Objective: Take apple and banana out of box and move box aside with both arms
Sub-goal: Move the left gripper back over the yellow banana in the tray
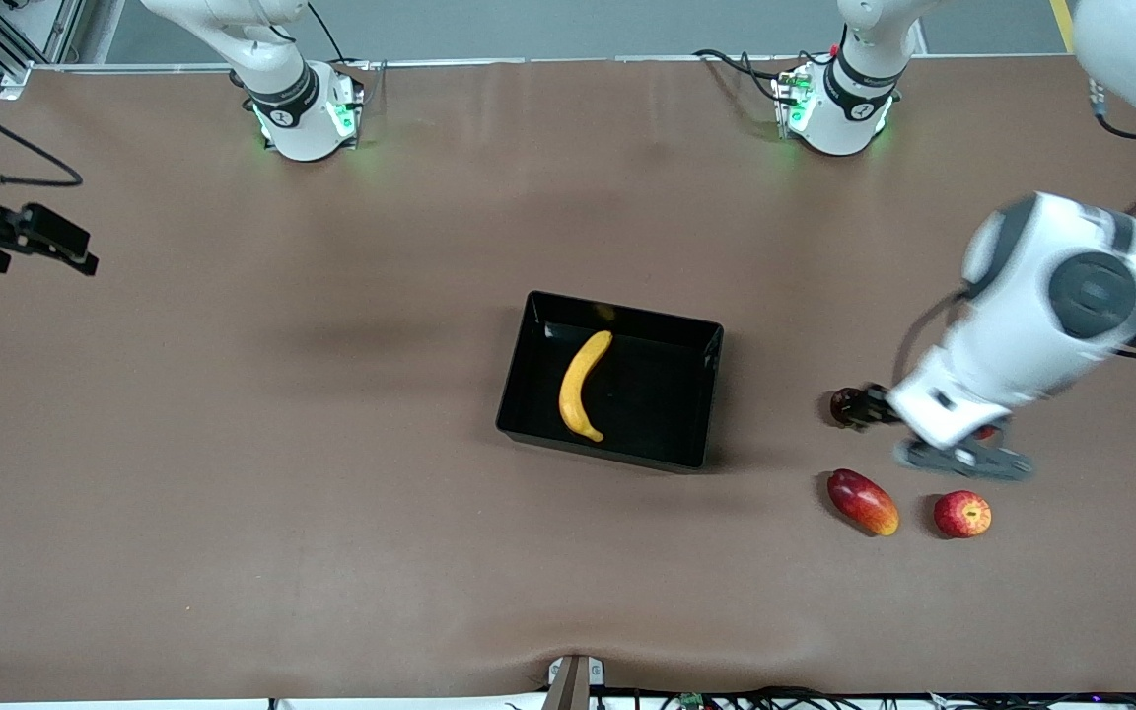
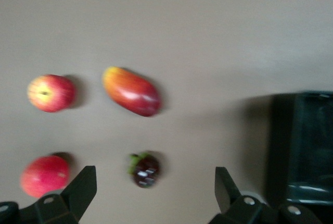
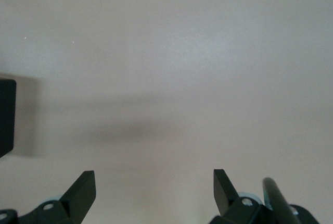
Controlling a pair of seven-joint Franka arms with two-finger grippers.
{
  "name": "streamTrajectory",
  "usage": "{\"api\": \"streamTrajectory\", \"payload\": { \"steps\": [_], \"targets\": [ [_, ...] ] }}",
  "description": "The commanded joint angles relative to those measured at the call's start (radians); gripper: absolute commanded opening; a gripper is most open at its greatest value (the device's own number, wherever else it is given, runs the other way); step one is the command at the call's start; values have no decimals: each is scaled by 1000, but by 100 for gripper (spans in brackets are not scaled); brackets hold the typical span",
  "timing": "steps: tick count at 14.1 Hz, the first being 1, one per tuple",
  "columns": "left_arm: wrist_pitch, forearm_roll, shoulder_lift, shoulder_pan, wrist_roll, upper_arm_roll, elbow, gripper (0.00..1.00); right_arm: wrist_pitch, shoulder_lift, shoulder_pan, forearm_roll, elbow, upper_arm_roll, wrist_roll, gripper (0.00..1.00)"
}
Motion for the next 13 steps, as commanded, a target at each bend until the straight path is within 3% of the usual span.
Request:
{"api": "streamTrajectory", "payload": {
  "steps": [1, 4, 9, 11, 13],
  "targets": [
    [48, 1, -32, -16, -109, -70, -77, 100, 19, 47, -45, 6, 15, 9, -8, 100],
    [117, 2, 4, -144, -198, -70, -86, 100, -13, 138, -46, 6, 12, 9, -13, 100],
    [166, 171, 141, -377, -491, -37, -56, 100, 43, 149, -69, -2, 16, 9, -14, 100],
    [181, 183, 214, -461, -545, -30, -14, 100, 59, 155, -82, 6, 16, 9, -11, 100],
    [184, 202, 248, -582, -548, 76, 35, 100, 62, 170, -76, 15, 18, 9, 0, 100]
  ]
}}
